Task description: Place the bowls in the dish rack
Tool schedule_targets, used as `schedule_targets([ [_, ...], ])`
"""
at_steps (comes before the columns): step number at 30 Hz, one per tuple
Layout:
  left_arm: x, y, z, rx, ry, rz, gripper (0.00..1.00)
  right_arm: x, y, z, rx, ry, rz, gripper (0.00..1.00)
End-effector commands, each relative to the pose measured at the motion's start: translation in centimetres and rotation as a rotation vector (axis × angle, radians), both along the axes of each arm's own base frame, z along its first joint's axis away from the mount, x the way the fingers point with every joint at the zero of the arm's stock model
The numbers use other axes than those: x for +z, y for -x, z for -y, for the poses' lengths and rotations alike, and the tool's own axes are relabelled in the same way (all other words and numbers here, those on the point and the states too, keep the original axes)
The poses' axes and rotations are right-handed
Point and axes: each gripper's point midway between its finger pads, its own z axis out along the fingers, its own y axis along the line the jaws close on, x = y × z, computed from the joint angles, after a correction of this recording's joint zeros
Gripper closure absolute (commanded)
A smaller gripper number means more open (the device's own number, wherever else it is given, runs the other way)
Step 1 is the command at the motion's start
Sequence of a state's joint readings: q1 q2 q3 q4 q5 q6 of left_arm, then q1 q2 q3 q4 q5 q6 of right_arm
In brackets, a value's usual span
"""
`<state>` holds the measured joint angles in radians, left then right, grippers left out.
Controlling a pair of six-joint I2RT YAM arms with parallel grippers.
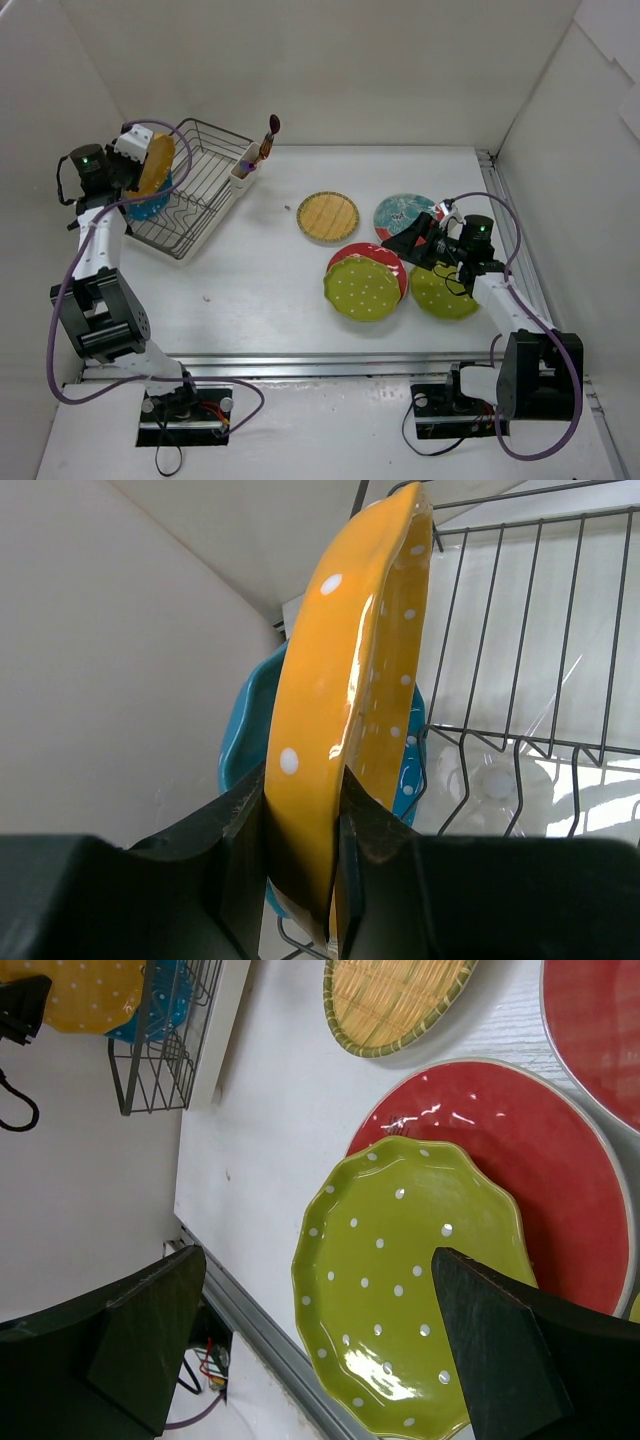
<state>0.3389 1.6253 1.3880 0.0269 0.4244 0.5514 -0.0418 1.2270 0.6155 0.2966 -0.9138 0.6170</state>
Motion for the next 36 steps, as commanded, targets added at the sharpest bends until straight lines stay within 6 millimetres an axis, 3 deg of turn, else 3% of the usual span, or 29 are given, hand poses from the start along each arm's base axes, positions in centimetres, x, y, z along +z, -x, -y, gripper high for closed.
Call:
schedule_targets([
  [1, 10.3, -0.8, -0.6, -0.033, -0.143, 0.300, 1.00, 1.6, -0.7, -0.2, 0.023, -0.010, 0.084, 0.07],
  [18, 5.8, -1.2, -3.0, 0.002, -0.072, 0.219, 0.98, 1.2, -0.5, -0.4, 0.030, 0.005, 0.076, 0.07],
  [28, 2.4, -1.9, -4.2, 0.040, -0.027, 0.169, 0.87, 0.8, -0.5, -0.6, 0.036, 0.017, 0.069, 0.07],
  [36, 1.7, -2.0, -4.8, 0.082, -0.003, 0.163, 0.70, 0.7, -0.4, -0.7, 0.037, 0.025, 0.066, 0.07],
])
